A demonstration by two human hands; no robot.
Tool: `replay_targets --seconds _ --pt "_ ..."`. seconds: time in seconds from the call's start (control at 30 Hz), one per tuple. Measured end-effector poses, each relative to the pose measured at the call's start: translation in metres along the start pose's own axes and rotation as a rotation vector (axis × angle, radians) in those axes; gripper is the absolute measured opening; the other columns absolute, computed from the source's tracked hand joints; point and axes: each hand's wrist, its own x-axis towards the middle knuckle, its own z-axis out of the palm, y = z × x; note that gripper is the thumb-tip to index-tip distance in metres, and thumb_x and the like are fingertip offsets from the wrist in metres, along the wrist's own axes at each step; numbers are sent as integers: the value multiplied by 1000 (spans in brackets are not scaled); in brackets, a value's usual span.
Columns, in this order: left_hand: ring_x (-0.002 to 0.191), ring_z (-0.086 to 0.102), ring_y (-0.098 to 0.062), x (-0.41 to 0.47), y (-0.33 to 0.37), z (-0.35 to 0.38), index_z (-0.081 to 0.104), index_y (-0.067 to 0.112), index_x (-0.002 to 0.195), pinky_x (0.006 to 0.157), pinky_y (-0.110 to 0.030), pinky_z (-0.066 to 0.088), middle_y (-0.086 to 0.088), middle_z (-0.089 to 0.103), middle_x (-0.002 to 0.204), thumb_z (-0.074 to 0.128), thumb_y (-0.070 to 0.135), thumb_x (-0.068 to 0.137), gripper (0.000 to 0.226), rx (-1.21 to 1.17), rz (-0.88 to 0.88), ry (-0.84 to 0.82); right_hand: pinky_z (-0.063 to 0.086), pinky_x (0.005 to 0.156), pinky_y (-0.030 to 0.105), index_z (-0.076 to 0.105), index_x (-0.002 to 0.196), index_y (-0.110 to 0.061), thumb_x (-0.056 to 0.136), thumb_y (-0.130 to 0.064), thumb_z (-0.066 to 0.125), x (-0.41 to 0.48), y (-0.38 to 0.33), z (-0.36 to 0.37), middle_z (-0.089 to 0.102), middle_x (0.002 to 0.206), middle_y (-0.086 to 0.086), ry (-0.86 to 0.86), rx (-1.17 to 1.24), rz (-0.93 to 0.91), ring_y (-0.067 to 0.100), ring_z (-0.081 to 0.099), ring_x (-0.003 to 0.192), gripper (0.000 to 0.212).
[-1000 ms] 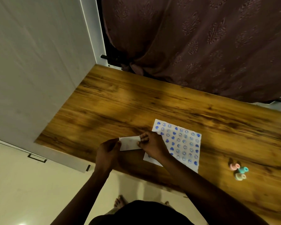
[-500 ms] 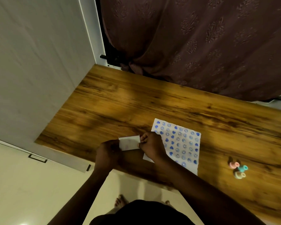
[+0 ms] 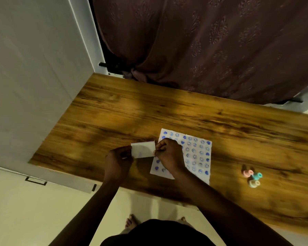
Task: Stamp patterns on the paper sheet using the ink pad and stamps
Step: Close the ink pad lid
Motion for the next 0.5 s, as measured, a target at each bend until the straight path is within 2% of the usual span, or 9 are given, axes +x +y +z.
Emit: replay_targets --seconds 0.07,0.13,0.2,0.27,0.33,0.43,0.5 --pt "93 76 -10 5 14 10 72 3 119 82 -24 62 -9 77 114 82 1 84 37 1 37 -32 58 76 23 74 87 -14 79 -7 80 4 4 -19 76 90 -2 35 21 -3 6 70 82 12" --pt "79 71 9 10 28 25 74 3 118 67 -6 55 1 76 106 81 -1 84 35 -26 64 -79 54 64 12 74 85 -15 77 -8 81 8 9 -39 74 85 -6 73 43 14 1 69 74 13" --pt "76 70 13 13 43 43 74 2 119 63 -3 53 4 75 104 79 -5 85 35 -32 97 -122 47 58 5 73 82 -16 75 -9 83 11 17 -62 72 82 -8 121 35 28 0 66 72 14" --pt "81 74 7 14 57 62 72 -2 122 67 -7 56 -3 76 107 78 -8 84 39 -69 130 -169 45 57 2 72 78 -15 72 -6 84 12 26 -84 71 79 -7 164 59 43 -2 62 70 16" --pt "89 74 -1 15 72 86 74 5 123 74 -12 58 -4 78 112 81 -4 84 41 0 167 -189 47 62 8 71 75 -13 72 -1 83 13 39 -106 72 80 -4 197 112 76 1 63 72 17" --pt "84 70 2 15 91 124 78 14 120 65 -2 51 1 80 110 81 -2 84 39 73 198 -202 52 59 21 70 76 -9 73 2 80 13 61 -139 72 77 0 218 141 154 10 66 70 15" --pt "85 71 1 12 103 150 79 16 117 67 -4 50 4 79 106 82 1 83 37 74 208 -219 55 64 26 72 81 -4 73 4 79 13 78 -162 74 81 4 228 159 186 13 67 73 13"
